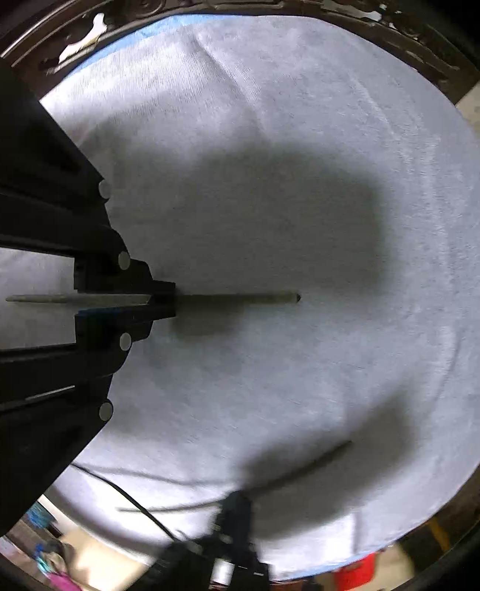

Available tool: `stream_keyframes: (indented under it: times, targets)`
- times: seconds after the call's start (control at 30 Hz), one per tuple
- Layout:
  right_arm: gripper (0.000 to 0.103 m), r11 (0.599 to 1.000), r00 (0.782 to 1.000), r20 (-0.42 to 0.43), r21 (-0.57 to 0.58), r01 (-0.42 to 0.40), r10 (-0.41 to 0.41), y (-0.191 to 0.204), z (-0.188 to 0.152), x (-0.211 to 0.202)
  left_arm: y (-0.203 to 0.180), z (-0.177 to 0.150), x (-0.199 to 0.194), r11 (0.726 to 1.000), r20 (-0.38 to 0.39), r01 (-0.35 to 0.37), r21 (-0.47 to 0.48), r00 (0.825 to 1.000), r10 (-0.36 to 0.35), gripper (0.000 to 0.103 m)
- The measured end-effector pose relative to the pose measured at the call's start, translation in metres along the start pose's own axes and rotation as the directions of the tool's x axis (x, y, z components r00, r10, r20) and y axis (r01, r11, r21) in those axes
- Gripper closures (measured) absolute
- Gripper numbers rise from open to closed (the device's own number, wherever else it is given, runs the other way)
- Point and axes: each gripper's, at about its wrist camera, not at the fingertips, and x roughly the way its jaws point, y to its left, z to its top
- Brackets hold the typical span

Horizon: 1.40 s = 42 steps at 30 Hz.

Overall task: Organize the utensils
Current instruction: 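Close the left gripper on the last chopstick while the right gripper holds its chopstick, then lift both held chopsticks and carry them toward the black holder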

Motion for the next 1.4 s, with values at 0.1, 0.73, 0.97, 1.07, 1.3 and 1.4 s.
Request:
stream_keyframes:
  times: [0.1, 0.73, 0.97, 1.07, 1.3, 1.4]
  targets:
    - [0.095, 1.000, 1.000, -0.019, 0.007, 0.015, -0.015, 0.001, 0.007, 0.001, 0.002, -0.001, -0.001, 1.000, 0.001, -0.016, -0.004, 1.000, 0.016, 0.097]
    - [0.096, 0.959, 0.948, 0.303, 0.229, -0.170, 0.096, -0.046, -0.114, -0.051, 0.089, -0.135, -0.040, 0.941, 0.329, 0.180, -0.288, 0.941, -0.079, 0.098]
    - [0.096, 0.916, 0.855, 0.514, 0.302, -0.263, 0.076, -0.077, -0.199, -0.082, 0.088, -0.204, -0.062, 0.897, 0.500, 0.241, -0.370, 0.866, -0.027, 0.098]
    - [0.096, 0.894, 0.793, 0.606, 0.320, -0.314, 0.062, -0.080, -0.235, -0.093, 0.077, -0.219, -0.060, 0.890, 0.543, 0.247, -0.385, 0.840, 0.002, 0.098]
    - [0.096, 0.860, 0.652, 0.755, 0.285, -0.424, 0.072, -0.076, -0.306, -0.121, 0.111, -0.213, -0.035, 0.838, 0.473, 0.177, -0.516, 0.874, 0.107, 0.098]
    - [0.096, 0.875, 0.622, 0.779, 0.244, -0.418, 0.079, -0.057, -0.316, -0.135, 0.136, -0.200, -0.022, 0.813, 0.402, 0.130, -0.568, 0.905, 0.136, 0.098]
